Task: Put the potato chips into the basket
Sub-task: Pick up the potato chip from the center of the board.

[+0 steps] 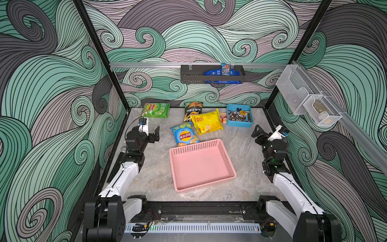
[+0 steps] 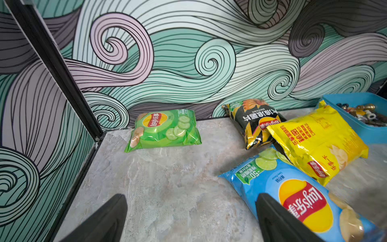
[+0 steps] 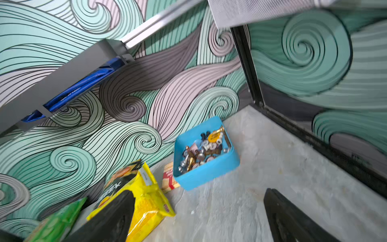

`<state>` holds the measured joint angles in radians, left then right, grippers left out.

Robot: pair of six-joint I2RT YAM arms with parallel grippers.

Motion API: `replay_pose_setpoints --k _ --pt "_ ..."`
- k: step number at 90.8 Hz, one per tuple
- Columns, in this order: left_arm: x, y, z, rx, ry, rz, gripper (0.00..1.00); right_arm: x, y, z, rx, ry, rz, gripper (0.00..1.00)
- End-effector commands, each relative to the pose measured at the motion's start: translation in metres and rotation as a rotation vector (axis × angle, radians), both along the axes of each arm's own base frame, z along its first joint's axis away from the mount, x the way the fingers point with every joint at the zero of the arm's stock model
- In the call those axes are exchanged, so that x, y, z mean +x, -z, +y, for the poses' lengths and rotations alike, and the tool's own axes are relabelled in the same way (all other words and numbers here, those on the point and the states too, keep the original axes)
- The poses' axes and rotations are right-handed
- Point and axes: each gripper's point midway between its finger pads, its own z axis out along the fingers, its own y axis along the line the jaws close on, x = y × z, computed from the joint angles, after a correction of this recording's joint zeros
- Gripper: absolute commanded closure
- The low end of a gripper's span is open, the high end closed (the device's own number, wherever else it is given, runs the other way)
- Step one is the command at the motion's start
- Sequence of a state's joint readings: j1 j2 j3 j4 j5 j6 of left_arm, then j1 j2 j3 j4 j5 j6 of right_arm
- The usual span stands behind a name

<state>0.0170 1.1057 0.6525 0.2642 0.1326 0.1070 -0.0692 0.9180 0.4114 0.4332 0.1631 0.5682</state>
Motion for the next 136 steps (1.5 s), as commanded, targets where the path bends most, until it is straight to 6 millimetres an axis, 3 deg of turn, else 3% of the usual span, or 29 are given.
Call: replay_pose_setpoints --k 1,16,30,48,59,67,81,102,136 --pt "-0.032 0.04 -0.014 0.025 0.1 0.356 0.01 -0.013 0.024 0.03 0.186 -0.143 0.086 0.0" --pt "-0.043 0.043 -0.037 -0.054 0.222 0.461 0.01 -0.008 0.029 0.063 0.215 -0.331 0.152 0.0" --pt "-0.05 0.068 -0.054 -0.129 0.305 0.482 0.01 0.011 0.034 0.113 0.128 -0.521 0.282 0.03" --pt "-0.054 0.095 -0.044 -0.105 0.249 0.521 0.01 0.027 0.036 0.194 -0.079 -0.717 0.41 0.06" --pt "-0.049 0.092 -0.037 -0.087 0.208 0.518 0.01 0.033 0.033 0.252 -0.135 -0.879 0.407 0.08" --pt "-0.047 0.09 -0.028 -0.077 0.157 0.527 0.02 0.035 0.036 0.293 -0.139 -1.015 0.414 0.18" --pt "-0.047 0.088 -0.024 -0.067 0.137 0.507 0.01 0.047 0.066 0.337 -0.187 -1.104 0.489 0.2" --pt "-0.049 0.085 -0.027 -0.075 0.155 0.488 0.01 0.076 0.121 0.367 -0.3 -1.124 0.597 0.24" --pt "-0.052 0.092 -0.033 -0.084 0.194 0.509 0.01 0.096 0.158 0.381 -0.365 -1.169 0.644 0.3"
